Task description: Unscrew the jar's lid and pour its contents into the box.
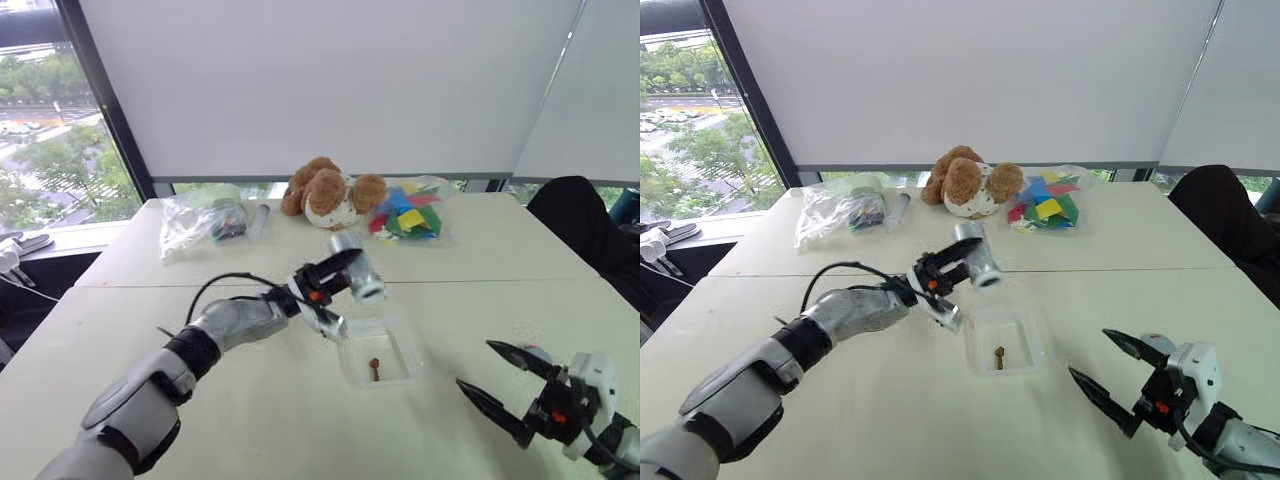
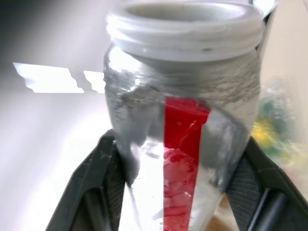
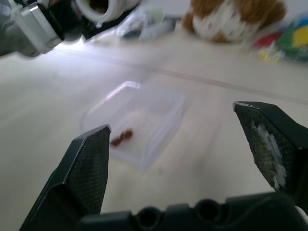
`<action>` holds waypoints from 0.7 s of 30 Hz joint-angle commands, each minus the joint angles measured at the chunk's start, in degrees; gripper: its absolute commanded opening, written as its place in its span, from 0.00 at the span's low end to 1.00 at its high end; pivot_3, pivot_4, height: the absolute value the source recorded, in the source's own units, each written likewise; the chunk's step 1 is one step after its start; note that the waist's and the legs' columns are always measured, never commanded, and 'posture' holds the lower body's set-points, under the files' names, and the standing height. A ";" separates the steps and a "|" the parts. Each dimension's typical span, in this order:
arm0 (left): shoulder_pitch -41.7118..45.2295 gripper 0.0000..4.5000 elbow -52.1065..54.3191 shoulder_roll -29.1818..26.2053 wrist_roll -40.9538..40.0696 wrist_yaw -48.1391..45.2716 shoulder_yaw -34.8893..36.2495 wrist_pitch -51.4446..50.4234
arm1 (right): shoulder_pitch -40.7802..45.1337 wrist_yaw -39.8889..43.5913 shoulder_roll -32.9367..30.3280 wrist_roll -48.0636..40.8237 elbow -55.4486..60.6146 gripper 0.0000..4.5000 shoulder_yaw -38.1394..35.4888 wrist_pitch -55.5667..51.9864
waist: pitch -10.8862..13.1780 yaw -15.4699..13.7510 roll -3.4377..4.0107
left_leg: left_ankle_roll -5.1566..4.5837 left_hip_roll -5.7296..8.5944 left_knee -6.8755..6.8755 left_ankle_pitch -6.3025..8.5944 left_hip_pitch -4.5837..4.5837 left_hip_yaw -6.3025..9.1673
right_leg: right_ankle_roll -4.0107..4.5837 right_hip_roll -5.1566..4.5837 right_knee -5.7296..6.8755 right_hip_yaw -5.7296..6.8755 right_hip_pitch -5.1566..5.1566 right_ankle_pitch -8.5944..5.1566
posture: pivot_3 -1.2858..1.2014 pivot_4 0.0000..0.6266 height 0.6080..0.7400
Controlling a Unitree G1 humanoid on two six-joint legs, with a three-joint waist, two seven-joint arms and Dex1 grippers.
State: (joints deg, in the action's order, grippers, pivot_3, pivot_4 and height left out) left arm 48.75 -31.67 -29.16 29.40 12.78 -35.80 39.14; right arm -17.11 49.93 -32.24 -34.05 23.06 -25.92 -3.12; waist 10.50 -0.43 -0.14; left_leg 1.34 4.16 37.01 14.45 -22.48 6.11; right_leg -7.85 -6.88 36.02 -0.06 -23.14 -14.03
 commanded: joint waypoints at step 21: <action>-44.32 0.55 27.86 -4.60 -62.69 -35.91 54.30 -46.76 | 13.34 14.82 -3.00 -6.50 -2.17 0.99 8.75 2.70 | -0.08 -0.17 -0.02 | 0.00 -0.03 0.10 -0.02 0.09 0.16 | 0.13 0.11 0.02 -0.02 0.14 0.03 | 0.52 0.24 1.00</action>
State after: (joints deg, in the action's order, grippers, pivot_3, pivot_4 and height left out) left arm 4.72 -4.64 -34.36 -34.93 -23.76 16.19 -10.01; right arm -4.21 64.07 -34.75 -40.05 20.67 -16.66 -0.83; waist 10.42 -0.61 -0.16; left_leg 1.34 4.15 37.11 14.44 -22.39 6.26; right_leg -7.71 -6.79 36.04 -0.09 -23.00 -14.00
